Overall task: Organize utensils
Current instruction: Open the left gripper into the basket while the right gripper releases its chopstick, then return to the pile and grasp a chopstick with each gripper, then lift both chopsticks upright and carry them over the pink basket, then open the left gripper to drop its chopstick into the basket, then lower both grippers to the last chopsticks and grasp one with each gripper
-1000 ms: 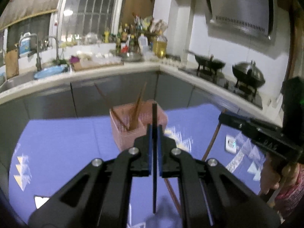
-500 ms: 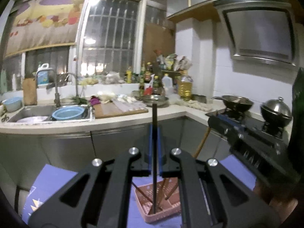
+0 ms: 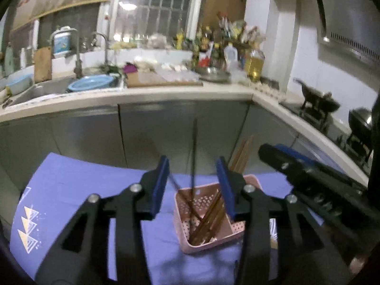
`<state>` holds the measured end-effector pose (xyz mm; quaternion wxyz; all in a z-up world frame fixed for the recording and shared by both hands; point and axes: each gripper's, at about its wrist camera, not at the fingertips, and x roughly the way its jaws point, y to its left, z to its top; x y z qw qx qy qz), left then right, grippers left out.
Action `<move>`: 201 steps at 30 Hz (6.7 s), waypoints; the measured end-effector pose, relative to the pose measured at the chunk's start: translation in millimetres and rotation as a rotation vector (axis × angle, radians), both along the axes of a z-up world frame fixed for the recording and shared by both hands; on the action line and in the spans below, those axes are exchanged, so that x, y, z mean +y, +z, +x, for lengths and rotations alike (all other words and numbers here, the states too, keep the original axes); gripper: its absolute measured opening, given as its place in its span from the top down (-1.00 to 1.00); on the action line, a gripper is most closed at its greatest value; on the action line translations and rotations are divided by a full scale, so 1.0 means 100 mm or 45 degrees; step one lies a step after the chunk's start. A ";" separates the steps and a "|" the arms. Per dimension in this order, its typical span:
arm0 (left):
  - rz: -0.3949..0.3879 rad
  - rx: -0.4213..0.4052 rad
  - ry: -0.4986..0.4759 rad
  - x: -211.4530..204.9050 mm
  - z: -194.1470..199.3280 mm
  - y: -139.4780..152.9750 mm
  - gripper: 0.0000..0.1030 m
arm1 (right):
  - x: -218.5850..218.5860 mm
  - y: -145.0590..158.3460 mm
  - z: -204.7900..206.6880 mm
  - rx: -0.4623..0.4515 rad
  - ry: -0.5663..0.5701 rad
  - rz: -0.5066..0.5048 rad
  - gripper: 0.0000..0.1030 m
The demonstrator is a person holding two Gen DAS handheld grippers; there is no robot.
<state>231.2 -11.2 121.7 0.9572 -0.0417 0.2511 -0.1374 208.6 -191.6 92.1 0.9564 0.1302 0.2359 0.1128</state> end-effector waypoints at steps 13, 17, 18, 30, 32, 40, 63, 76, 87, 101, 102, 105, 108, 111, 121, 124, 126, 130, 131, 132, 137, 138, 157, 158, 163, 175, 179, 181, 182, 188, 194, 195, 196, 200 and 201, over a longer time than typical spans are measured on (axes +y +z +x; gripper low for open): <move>0.024 -0.031 0.035 0.35 -1.28 -0.54 0.22 | -0.22 -0.53 -1.26 0.002 0.027 0.017 -0.05; 0.146 0.117 -0.025 0.13 -1.55 -1.12 0.22 | -0.20 -1.16 -1.58 0.171 0.010 -0.088 0.24; 0.179 0.153 -0.053 0.05 -1.62 -1.27 0.22 | -0.20 -1.32 -1.65 0.229 0.008 -0.107 0.32; 0.197 0.477 -0.316 -0.48 -1.81 -2.07 0.32 | -0.31 -2.05 -1.97 0.491 -0.022 -0.170 0.64; 0.197 0.512 -0.319 -0.52 -1.77 -2.13 0.37 | -0.33 -2.10 -1.96 0.510 -0.014 -0.178 0.63; 0.214 0.520 -0.301 -0.59 -1.71 -2.13 0.41 | -0.24 -2.11 -1.98 0.472 0.007 -0.233 0.63; 0.242 0.515 -0.219 -0.11 -1.80 -2.15 0.89 | -0.46 -2.19 -2.27 0.472 -0.043 -0.246 0.87; 0.300 0.530 -0.254 -0.04 -1.61 -2.12 0.86 | -0.38 -2.12 -2.13 0.540 0.107 -0.246 0.07; 0.354 0.452 -0.274 -0.34 -1.14 -2.07 0.91 | -0.30 -2.06 -1.33 0.538 0.111 -0.384 0.69; 0.100 0.213 -0.293 -0.06 -1.50 -1.18 0.93 | -0.61 -1.13 -1.93 0.193 0.090 -0.054 0.91; 0.077 0.177 -0.293 -0.01 -1.55 -1.06 0.93 | -0.63 -1.03 -1.98 0.147 0.085 -0.028 0.91; 0.014 0.061 -0.296 0.12 -1.74 -0.74 0.93 | -0.67 -0.76 -2.10 0.005 0.063 0.019 0.91; -0.007 -0.026 -0.295 0.20 -1.89 -0.53 0.93 | -0.61 -0.66 -2.18 -0.062 0.036 -0.006 0.91; -0.003 -0.015 -0.307 0.19 -1.90 -0.53 0.93 | -0.56 -0.72 -2.17 -0.049 0.030 -0.038 0.91; -0.047 -0.090 -0.320 0.20 -1.65 -0.11 0.93 | -0.48 -0.31 -1.84 -0.093 0.073 -0.011 0.91; -0.072 -0.192 -0.299 0.17 -1.49 0.27 0.93 | -0.42 0.05 -1.58 -0.176 0.073 0.007 0.92; -0.081 -0.255 -0.272 0.14 -1.36 0.50 0.93 | -0.39 0.30 -1.37 -0.246 0.056 0.022 0.92; -0.094 -0.343 -0.191 0.07 -1.02 0.83 0.93 | -0.34 0.61 -0.90 -0.352 -0.014 0.036 0.91; -0.096 -0.362 -0.156 0.04 -0.88 0.89 0.93 | -0.32 0.64 -0.81 -0.366 -0.028 0.029 0.91; -0.097 -0.369 -0.137 0.03 -0.81 0.90 0.93 | -0.31 0.65 -0.71 -0.376 -0.042 0.018 0.91; -0.050 -0.343 -0.028 -0.07 -0.27 0.72 0.93 | -0.21 0.43 -0.17 -0.351 -0.080 -0.021 0.91; -0.037 -0.320 -0.014 -0.09 -0.17 0.64 0.93 | -0.20 0.36 -0.08 -0.335 -0.079 -0.023 0.91; -0.060 -0.064 0.063 0.15 -0.09 -0.07 0.43 | -0.17 -0.36 -0.06 -0.071 0.120 0.067 0.05; -0.070 -0.085 0.070 0.20 -0.19 -0.02 0.43 | -0.20 -0.33 -0.11 -0.078 0.119 0.083 0.05; -0.052 -0.088 0.070 0.30 -0.59 -0.07 0.43 | -0.46 -0.33 -0.58 -0.089 0.069 0.208 0.05; 0.079 0.431 -0.301 -0.35 -1.40 -1.63 0.43 | -0.25 -2.00 -1.59 0.544 0.123 -0.089 0.69; 0.111 0.468 -0.350 -0.56 -1.52 -1.75 0.43 | -0.24 -2.12 -1.73 0.569 0.139 -0.094 0.73; 0.139 0.480 -0.355 -0.63 -1.55 -1.80 0.43 | -0.28 -2.09 -1.82 0.552 0.080 -0.163 0.95; 0.163 0.488 -0.352 -0.67 -1.57 -1.84 0.43 | -0.31 -2.10 -1.86 0.563 0.045 -0.195 1.00; 0.275 0.496 -0.332 -0.83 -1.64 -2.02 0.43 | -0.57 -2.16 -2.16 0.576 -0.001 -0.127 1.00; 0.327 0.498 -0.279 -0.88 -1.66 -2.12 0.43 | -0.74 -2.20 -2.27 0.586 -0.035 0.022 1.00; 0.335 0.490 -0.273 -0.87 -1.67 -2.12 0.43 | -0.73 -2.20 -2.26 0.586 -0.035 0.037 1.00; 0.345 0.481 -0.267 -0.87 -1.68 -2.12 0.43 | -0.72 -2.20 -2.26 0.584 -0.031 0.047 0.99; 0.362 0.468 -0.251 -0.85 -1.72 -2.13 0.43 | -0.63 -2.16 -2.25 0.556 0.003 0.051 0.99; 0.364 0.466 -0.249 -0.85 -1.72 -2.13 0.43 | -0.60 -2.14 -2.25 0.547 0.011 0.046 0.99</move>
